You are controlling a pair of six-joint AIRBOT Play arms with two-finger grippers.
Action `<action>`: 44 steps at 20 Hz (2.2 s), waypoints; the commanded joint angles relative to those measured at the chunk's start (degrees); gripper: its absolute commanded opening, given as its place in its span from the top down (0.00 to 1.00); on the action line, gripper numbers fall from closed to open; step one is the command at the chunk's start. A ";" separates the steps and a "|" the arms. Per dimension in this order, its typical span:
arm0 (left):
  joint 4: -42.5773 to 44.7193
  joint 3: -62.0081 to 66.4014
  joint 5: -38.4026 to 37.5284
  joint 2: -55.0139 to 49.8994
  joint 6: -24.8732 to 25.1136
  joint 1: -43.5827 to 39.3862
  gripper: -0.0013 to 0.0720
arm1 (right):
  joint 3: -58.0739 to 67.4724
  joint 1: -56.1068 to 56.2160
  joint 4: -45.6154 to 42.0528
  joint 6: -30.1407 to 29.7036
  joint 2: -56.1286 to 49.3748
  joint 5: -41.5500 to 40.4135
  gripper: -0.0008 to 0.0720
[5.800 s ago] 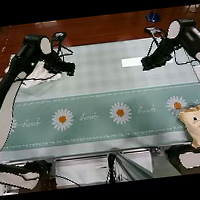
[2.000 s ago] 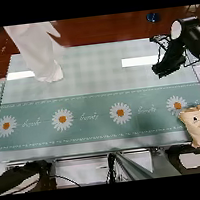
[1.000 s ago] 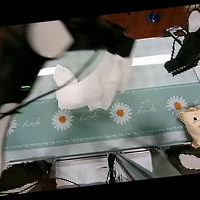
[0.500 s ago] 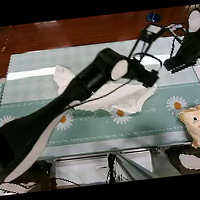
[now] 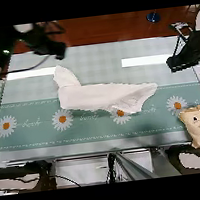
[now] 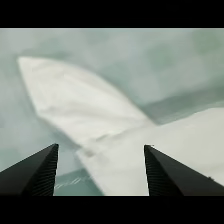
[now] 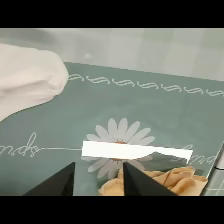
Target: Fold the shirts.
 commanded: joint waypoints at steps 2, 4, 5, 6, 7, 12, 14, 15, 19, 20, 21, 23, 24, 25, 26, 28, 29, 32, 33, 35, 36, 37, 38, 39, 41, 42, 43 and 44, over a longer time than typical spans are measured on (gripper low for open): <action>-20.06 -7.52 -8.61 1.51 5.86 18.27 0.12 | -0.02 -6.14 8.57 -0.13 0.00 -0.52 0.45; -24.74 -15.02 -8.48 2.67 8.26 22.40 0.12 | -0.02 -8.41 10.88 -0.42 0.00 -0.98 0.45; -25.22 -19.23 -8.04 3.28 9.44 23.61 0.12 | -0.02 -9.42 11.96 -0.63 0.00 -1.44 0.45; -25.31 -23.21 -7.34 3.85 10.64 24.30 0.12 | -0.02 -10.21 12.92 -1.03 0.00 -1.84 0.45; -25.33 -27.36 -5.92 4.39 11.67 24.68 0.12 | -0.02 -10.91 13.88 -1.66 0.00 -2.23 0.42; -33.14 -41.35 5.11 4.83 17.22 24.59 0.12 | -2.38 -12.63 15.80 -3.74 -0.31 -3.10 0.34; -36.02 -44.35 7.93 4.02 19.15 24.55 0.12 | -5.18 -12.61 16.68 -5.01 -0.31 -3.63 0.34; -36.63 -45.11 8.55 3.26 19.87 24.52 0.12 | -6.78 -12.61 17.59 -6.16 -0.31 -3.74 0.34; -38.10 -45.29 8.94 -0.87 20.57 24.44 0.12 | -12.31 -12.57 19.12 -6.82 -0.31 -5.40 0.34; -38.86 -45.29 9.29 -1.68 20.59 24.24 0.12 | -13.27 -12.57 19.39 -6.84 -0.31 -5.79 0.34; -39.71 -45.29 10.16 -2.36 20.61 23.74 0.12 | -13.92 -12.57 19.67 -6.93 -0.31 -6.23 0.34; -41.20 -45.24 12.20 -3.26 20.90 21.88 0.12 | -14.67 -12.57 21.11 -7.52 -0.31 -7.39 0.34; -41.83 -45.24 13.20 -3.58 20.87 20.63 0.12 | -14.73 -12.57 22.03 -7.67 -0.31 -7.98 0.32; -42.56 -45.13 13.88 -4.02 20.87 19.23 0.12 | -14.73 -12.57 23.39 -7.96 -0.31 -8.55 0.32; -42.71 -44.83 14.10 -4.52 20.83 17.77 0.17 | -14.75 -12.59 24.81 -8.17 -0.31 -9.07 0.28; -42.69 -44.35 14.10 -5.11 20.81 15.69 0.83 | -14.88 -12.61 25.66 -8.15 -0.31 -10.10 0.19; -42.69 -44.22 14.14 -5.11 21.00 15.21 0.92 | -15.28 -12.63 25.70 -8.13 -0.31 -10.64 0.19; -42.66 -44.13 13.44 -5.05 21.00 15.19 0.92 | -19.45 -12.63 26.10 -7.87 -0.31 -14.73 0.18; -42.66 -44.13 12.90 -5.05 20.98 15.39 0.92 | -21.46 -12.79 27.10 -7.96 -0.31 -16.79 0.18; -42.66 -44.13 11.74 -5.05 21.00 15.69 0.92 | -25.92 -13.60 31.89 -9.51 -0.31 -21.68 0.18; -42.66 -44.13 11.34 -5.05 21.00 15.82 0.92 | -27.93 -14.05 34.16 -10.14 -0.31 -24.37 0.18; -42.66 -44.13 11.08 -5.05 21.00 16.15 0.92 | -29.57 -14.38 35.74 -10.82 -0.31 -26.84 0.19; -42.64 -44.13 10.93 -5.03 21.03 16.35 0.92 | -30.62 -14.36 36.20 -10.88 -0.31 -28.87 0.19; -42.69 -44.13 10.82 -5.03 21.03 16.65 0.92 | -31.34 -14.36 36.20 -10.88 -0.31 -30.69 0.19; -42.66 -44.13 10.29 -5.01 21.33 17.33 0.92 | -32.30 -14.36 36.17 -10.58 -0.31 -34.32 0.19; -42.66 -44.13 9.94 -4.98 21.42 17.73 0.92 | -32.52 -14.36 35.34 -9.46 -0.31 -36.24 0.19; -42.69 -44.13 9.75 -4.98 21.42 18.05 0.92 | -32.54 -14.36 35.04 -8.79 -0.33 -37.99 0.19; -42.66 -44.13 9.44 -4.98 21.42 18.38 0.92 | -32.52 -14.36 35.19 -8.41 -0.31 -39.43 0.20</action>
